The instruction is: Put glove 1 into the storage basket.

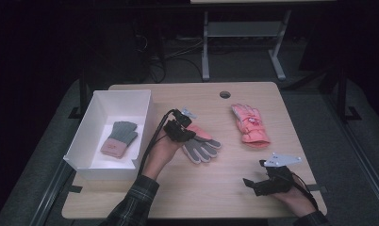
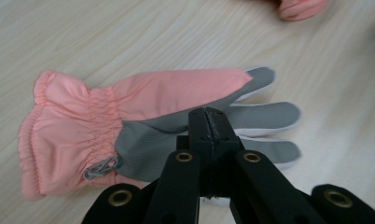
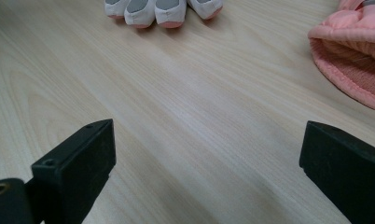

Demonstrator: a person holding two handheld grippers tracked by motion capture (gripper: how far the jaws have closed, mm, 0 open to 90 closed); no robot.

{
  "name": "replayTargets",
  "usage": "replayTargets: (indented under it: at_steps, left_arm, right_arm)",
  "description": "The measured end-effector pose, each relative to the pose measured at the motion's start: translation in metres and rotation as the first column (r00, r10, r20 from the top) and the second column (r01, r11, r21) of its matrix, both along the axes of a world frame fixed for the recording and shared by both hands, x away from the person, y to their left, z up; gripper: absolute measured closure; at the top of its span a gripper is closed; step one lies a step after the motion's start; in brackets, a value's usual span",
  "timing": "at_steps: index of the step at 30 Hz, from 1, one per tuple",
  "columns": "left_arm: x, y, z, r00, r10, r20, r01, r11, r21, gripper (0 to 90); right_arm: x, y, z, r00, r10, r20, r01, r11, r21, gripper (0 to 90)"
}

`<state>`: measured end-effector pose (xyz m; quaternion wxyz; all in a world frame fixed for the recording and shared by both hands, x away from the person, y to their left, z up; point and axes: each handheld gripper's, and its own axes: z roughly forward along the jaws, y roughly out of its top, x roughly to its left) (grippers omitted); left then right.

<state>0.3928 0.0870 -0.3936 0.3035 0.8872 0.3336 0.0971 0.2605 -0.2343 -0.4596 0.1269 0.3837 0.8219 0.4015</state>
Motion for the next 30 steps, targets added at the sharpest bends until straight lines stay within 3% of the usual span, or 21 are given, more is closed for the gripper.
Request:
replayTargets:
  at_steps: [4, 12, 20, 24, 30]
  left_arm:
    - [0.007, 0.001, -0.012, 0.9998, 0.019, -0.002, -0.019, 0.9996, 0.022, 89.7]
    - [0.018, 0.004, -0.026, 0.998, 0.063, 0.005, -0.063, 0.9978, 0.023, 89.7]
    - [0.022, 0.002, -0.039, 0.9982, 0.052, -0.03, -0.05, 0.9972, 0.056, 89.8]
    - [0.021, 0.002, -0.04, 0.998, 0.052, -0.036, -0.051, 0.9976, 0.048, 89.8]
    - [0.014, -0.004, -0.039, 0.9979, 0.009, -0.065, -0.008, 0.9997, 0.022, 89.8]
  right_arm:
    - [0.0, 0.0, 0.0, 1.0, 0.001, -0.001, -0.001, 1.0, 0.0, 3.3]
    - [0.0, 0.0, 0.0, 1.0, 0.002, -0.003, -0.002, 1.0, 0.0, 3.3]
    - [0.0, 0.0, 0.0, 1.0, 0.002, -0.002, -0.002, 1.0, 0.0, 3.3]
    - [0.0, 0.0, 0.0, 1.0, 0.003, -0.001, -0.003, 1.0, 0.001, 3.3]
    - [0.0, 0.0, 0.0, 1.0, 0.002, -0.001, -0.002, 1.0, -0.001, 3.3]
